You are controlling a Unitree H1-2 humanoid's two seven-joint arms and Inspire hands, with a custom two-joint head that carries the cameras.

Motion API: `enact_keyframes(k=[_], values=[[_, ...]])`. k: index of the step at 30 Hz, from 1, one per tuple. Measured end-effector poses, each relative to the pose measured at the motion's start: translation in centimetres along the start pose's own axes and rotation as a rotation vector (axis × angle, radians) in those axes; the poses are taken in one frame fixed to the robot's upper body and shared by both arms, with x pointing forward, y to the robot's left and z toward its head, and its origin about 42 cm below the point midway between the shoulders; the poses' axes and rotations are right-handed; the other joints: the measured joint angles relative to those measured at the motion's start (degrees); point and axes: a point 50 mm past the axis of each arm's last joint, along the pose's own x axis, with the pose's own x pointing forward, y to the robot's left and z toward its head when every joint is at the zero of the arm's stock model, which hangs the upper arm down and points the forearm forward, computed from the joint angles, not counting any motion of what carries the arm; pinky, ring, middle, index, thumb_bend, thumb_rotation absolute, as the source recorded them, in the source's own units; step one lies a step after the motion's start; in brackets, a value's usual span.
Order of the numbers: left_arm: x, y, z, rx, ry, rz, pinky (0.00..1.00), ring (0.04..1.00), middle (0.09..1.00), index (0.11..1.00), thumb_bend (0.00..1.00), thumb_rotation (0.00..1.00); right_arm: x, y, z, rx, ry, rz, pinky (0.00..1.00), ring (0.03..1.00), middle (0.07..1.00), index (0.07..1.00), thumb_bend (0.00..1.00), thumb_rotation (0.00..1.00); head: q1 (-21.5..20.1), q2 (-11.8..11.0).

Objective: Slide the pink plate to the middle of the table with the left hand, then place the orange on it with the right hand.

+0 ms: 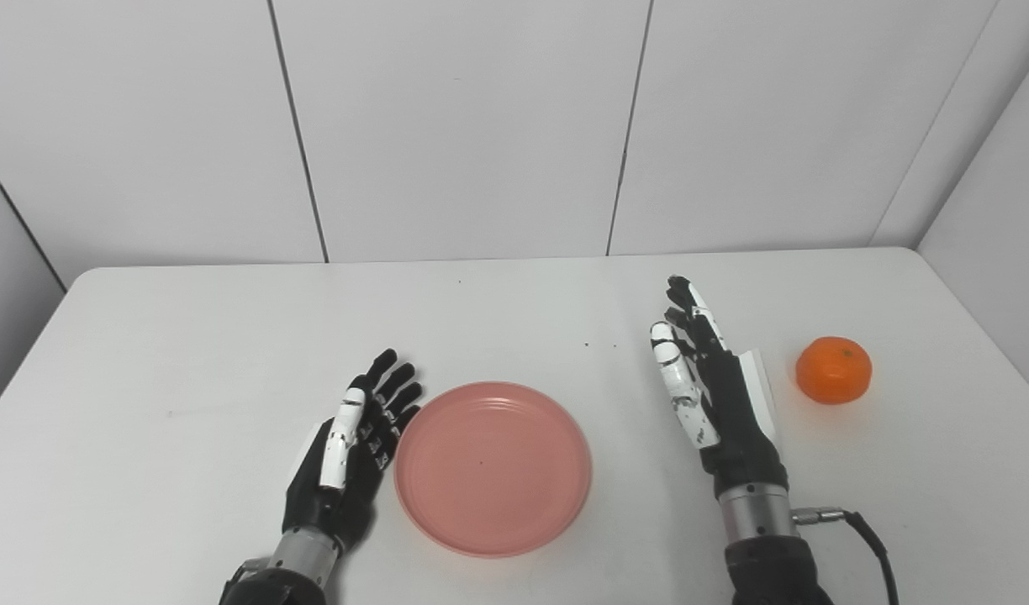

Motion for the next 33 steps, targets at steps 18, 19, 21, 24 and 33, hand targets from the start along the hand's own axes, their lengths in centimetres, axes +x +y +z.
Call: enact_keyframes(k=[18,19,21,24,33], values=[[0.3,3.0,0.4,-0.087,-0.036,-0.008,0.99,0.96,0.962,0.959,0.33,1.0,2.5,-6.0,0.4,-0.213,-0.037,-0.225,0.79,0.869,0.889,0.899,0.95,0.4,-13.8,-4.7],[0.4,3.1,0.5,-0.086,-0.037,-0.005,1.0,0.973,0.972,0.967,0.34,1.0,2.6,-6.2,0.4,-0.224,-0.037,-0.232,0.78,0.868,0.896,0.905,0.95,0.4,-14.3,-5.0],[0.4,3.3,0.6,-0.083,-0.037,-0.004,1.0,0.98,0.98,0.973,0.34,1.0,2.8,-6.6,0.3,-0.249,-0.036,-0.246,0.78,0.866,0.896,0.903,0.95,0.4,-14.3,-5.0],[0.7,3.5,0.6,-0.077,-0.031,-0.013,1.0,0.987,0.991,0.98,0.34,1.0,3.0,-7.2,-0.6,-0.295,-0.012,-0.275,0.78,0.864,0.894,0.897,0.95,0.4,-14.3,-5.5],[0.7,4.2,0.7,-0.09,-0.03,-0.026,1.0,0.982,0.986,0.983,0.33,1.0,3.1,-10.3,-2.4,-0.46,0.014,-0.376,0.76,0.868,0.916,0.92,0.97,0.44,-13.8,-6.0]])
